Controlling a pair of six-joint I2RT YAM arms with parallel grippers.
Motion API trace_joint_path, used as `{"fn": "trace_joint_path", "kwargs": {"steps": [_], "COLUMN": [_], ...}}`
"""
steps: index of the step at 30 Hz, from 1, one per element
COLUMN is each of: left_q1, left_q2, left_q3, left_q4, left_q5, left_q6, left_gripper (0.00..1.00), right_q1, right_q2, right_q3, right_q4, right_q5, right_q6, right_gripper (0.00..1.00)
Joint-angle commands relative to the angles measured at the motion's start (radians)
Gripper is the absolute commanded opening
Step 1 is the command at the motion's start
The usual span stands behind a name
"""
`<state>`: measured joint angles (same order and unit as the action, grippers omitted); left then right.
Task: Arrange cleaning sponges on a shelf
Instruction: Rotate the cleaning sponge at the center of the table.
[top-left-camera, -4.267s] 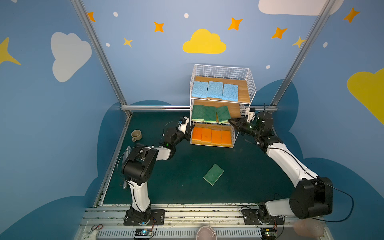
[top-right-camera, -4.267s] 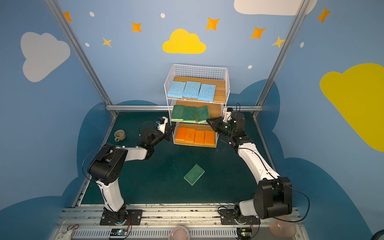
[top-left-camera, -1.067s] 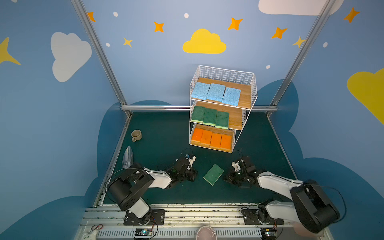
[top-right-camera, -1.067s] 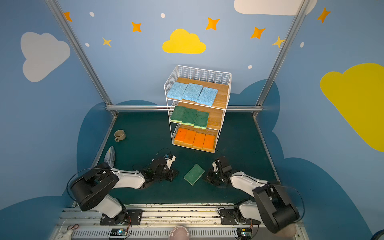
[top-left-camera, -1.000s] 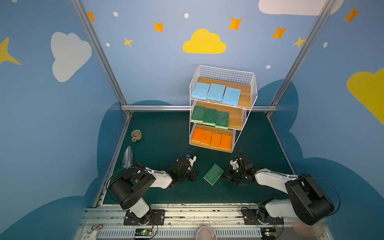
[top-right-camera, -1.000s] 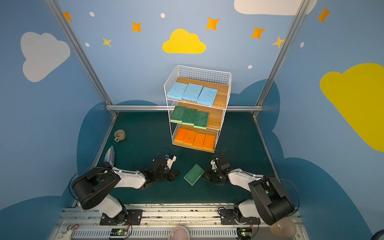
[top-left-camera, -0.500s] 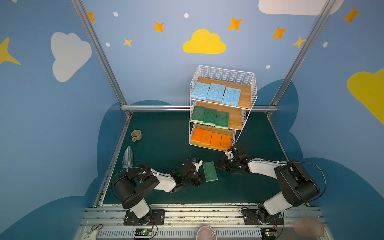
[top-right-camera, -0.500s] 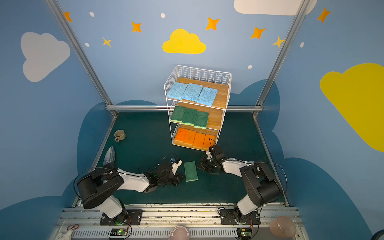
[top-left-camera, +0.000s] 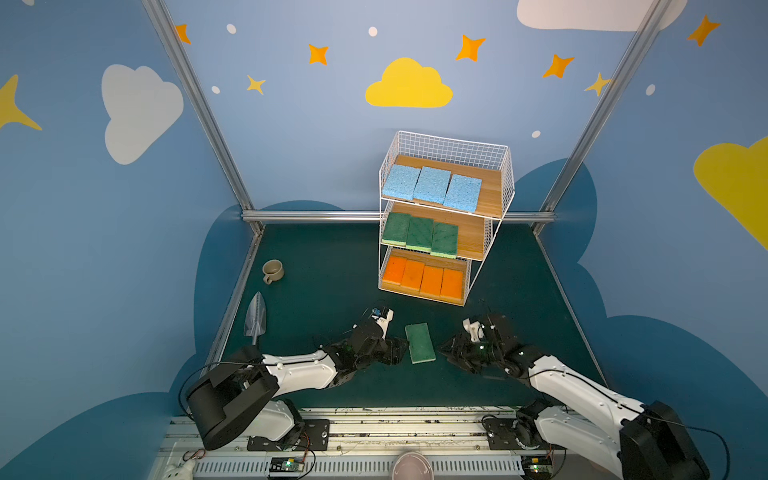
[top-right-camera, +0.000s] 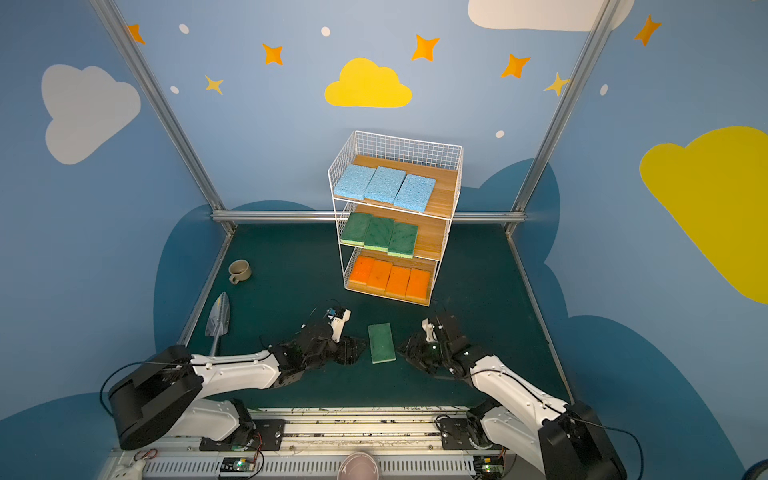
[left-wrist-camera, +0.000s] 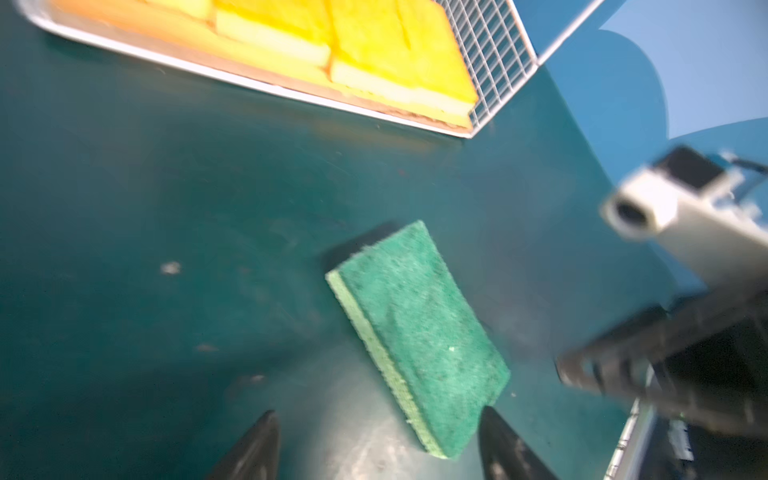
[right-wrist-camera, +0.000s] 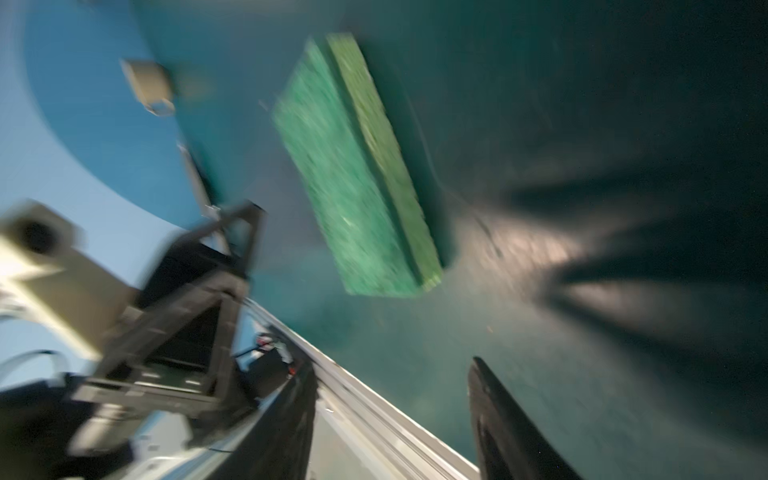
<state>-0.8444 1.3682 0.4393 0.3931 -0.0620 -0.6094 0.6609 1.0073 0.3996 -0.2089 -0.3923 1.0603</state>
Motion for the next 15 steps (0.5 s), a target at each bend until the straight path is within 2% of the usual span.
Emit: {"fn": "trace_joint_path", "kwargs": {"steps": [1,5,10,15], "left_q1": [0.023,0.063,0.090,0.093], "left_q2": [-0.044,-0.118,-0.220,-0.279], "left_q3": [-0.010,-0.043,-0.076,-0.086], "left_q4": [-0.066,-0.092,-0.147,-0.197], "left_q5": [-0.030,-0.006,-0.003,0.020], "left_q6": [0.000,-0.025,-0.031,-0.027], "left_gripper": [0.82,0.84,0.85,0.84], "right_q1": [0.073,0.065,0.009,-0.067], "right_q2": [0.001,0.069,0.110,0.158], "right_q3": [0.088,0.129,0.119,0.094], "right_q4": [-0.131,-0.190,-0.144,-0.018], "right_q5": [0.176,0.183,0.158,0.030], "right_q6": [-0.097,-0.154,-0.168,-0.175], "right_gripper": [0.56,0.51,0.48,0.43]}}
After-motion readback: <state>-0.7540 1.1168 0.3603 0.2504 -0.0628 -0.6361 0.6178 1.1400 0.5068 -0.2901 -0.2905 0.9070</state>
